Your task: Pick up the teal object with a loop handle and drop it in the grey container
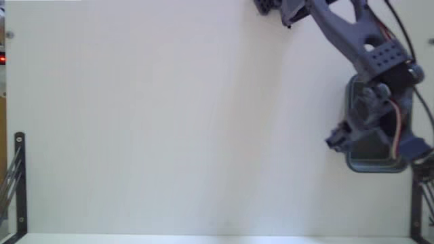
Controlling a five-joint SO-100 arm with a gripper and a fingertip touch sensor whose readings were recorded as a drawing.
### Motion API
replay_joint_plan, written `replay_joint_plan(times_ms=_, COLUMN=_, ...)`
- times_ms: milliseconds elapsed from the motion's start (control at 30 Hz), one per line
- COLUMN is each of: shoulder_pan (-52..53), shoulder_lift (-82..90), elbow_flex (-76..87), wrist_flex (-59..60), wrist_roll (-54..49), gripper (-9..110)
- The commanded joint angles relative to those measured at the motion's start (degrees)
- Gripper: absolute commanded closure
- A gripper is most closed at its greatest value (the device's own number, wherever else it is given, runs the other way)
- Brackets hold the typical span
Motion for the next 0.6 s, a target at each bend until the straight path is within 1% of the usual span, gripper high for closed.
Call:
replay_joint_plan(times_ms=0, shoulder_pan=1.8, shoulder_lift=7.2, elbow_flex=1.9, wrist_flex=0.0, wrist_roll=0.1, gripper=-9)
replay_joint_plan(times_ms=567, shoulder_pan=12.3, shoulder_lift=21.0, elbow_flex=15.5, wrist_flex=0.1, wrist_roll=0.1, gripper=-9)
